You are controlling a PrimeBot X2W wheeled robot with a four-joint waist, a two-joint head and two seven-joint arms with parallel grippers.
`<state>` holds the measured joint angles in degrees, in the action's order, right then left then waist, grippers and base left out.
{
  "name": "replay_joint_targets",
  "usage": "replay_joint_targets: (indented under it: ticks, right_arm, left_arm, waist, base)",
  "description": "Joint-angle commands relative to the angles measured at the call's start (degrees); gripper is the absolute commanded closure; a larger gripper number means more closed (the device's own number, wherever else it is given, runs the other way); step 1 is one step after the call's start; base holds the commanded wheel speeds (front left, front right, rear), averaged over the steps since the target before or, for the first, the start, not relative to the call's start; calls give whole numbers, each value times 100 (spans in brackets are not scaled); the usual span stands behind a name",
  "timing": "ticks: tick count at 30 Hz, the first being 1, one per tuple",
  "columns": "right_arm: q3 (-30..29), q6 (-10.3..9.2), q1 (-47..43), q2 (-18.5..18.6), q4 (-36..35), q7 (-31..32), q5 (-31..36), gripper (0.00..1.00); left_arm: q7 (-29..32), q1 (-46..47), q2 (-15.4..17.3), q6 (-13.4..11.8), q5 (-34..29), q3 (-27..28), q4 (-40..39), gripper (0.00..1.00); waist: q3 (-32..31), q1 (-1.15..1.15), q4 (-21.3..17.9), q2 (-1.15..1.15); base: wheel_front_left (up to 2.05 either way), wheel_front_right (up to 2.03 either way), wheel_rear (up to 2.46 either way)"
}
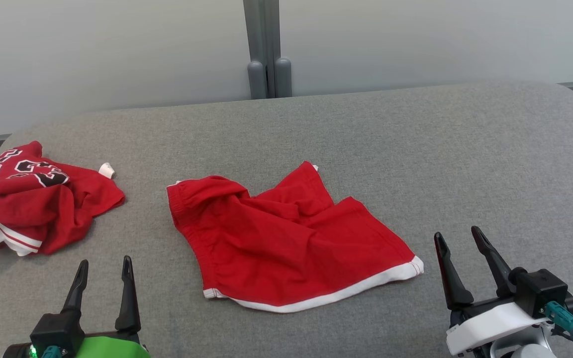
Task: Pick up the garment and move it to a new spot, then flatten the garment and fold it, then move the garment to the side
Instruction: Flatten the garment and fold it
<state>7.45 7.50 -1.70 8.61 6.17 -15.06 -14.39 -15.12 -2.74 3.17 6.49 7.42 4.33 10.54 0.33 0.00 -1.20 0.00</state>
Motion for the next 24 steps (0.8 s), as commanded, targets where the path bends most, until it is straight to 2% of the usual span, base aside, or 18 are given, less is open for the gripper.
replay_joint_targets:
  ticks: [1,4,10,24]
  right_arm:
    - [4,-2,14,0,16,-16,4,0]
    - [-7,-2,43,-7,33,-16,-10,0]
    - [46,-2,172,-17,201,-16,0,0]
    - [354,-2,1127,-45,1755,-17,-86,0]
  left_arm:
    - [-3,70,-2,-3,-37,29,4,0]
    - [-3,65,-5,8,-61,-16,33,0]
    - [-4,148,11,66,-169,-467,308,0]
    - [-3,877,134,99,193,-1847,1940,0]
  waist:
    - [1,0,-2,0]
    - [8,0,-3,0]
    - [63,0,-3,0]
    - [649,0,-61,0]
  base:
    - [0,0,0]
    - [0,0,0]
    - [0,0,0]
    - [0,0,0]
